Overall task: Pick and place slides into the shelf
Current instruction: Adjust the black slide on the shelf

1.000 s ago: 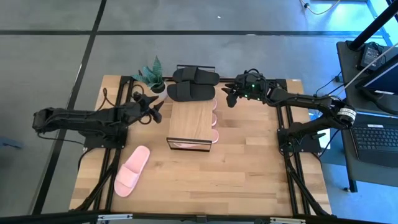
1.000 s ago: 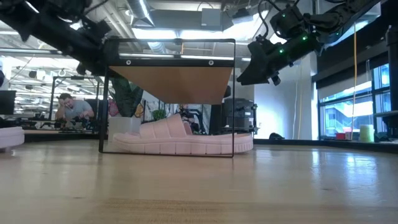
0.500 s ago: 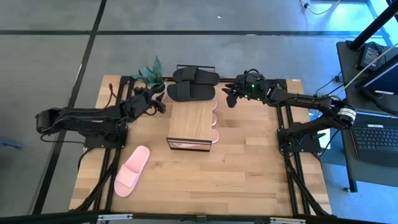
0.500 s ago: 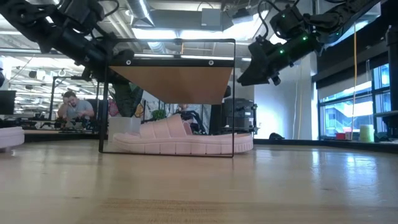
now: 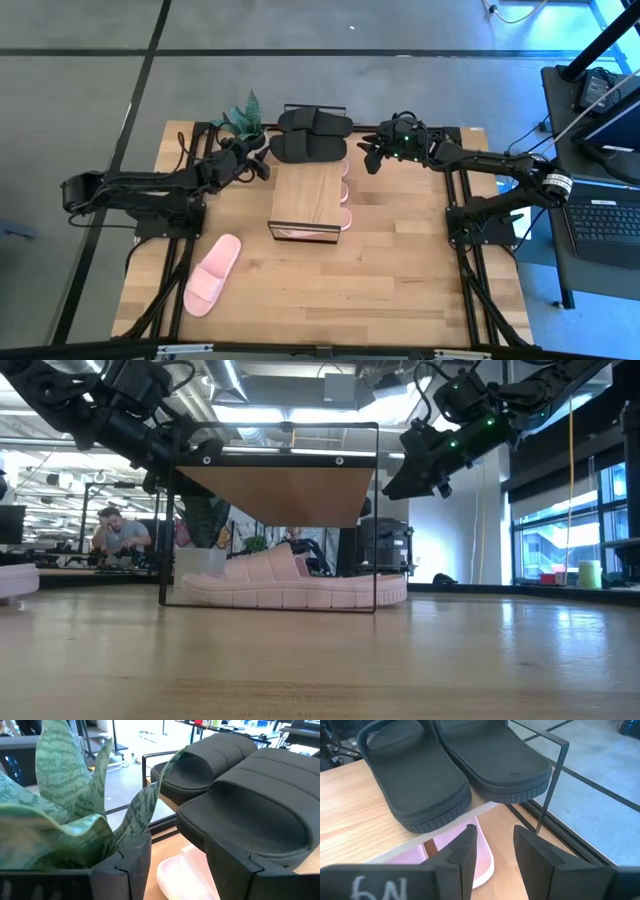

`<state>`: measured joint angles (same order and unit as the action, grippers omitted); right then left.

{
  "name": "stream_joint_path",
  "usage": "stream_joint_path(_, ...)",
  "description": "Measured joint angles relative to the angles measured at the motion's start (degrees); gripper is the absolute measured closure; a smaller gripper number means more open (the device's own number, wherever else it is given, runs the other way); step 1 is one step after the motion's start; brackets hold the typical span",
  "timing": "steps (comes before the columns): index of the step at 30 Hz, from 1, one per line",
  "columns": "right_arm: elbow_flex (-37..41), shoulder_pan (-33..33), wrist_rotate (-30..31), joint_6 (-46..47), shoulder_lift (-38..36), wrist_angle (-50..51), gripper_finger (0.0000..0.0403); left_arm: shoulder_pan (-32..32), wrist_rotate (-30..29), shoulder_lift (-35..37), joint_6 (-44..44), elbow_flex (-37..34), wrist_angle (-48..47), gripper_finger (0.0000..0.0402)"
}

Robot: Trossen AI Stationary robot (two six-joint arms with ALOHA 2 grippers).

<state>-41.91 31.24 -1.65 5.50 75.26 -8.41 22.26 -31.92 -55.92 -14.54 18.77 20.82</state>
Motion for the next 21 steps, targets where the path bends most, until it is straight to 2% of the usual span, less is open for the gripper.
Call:
stream_joint_path(14, 0.0, 0.0, 0.0, -1.3, 0.0, 0.2, 0.0273, 0.0, 0.0, -5.2, 0.1, 3.6, -0.2, 0.0225)
stream_joint_path(21, 0.0, 0.0, 0.0, -1.4, 0.0, 0.5, 0.0273, 0.0, 0.1, -5.3, 0.1, 3.8, -1.3, 0.0225)
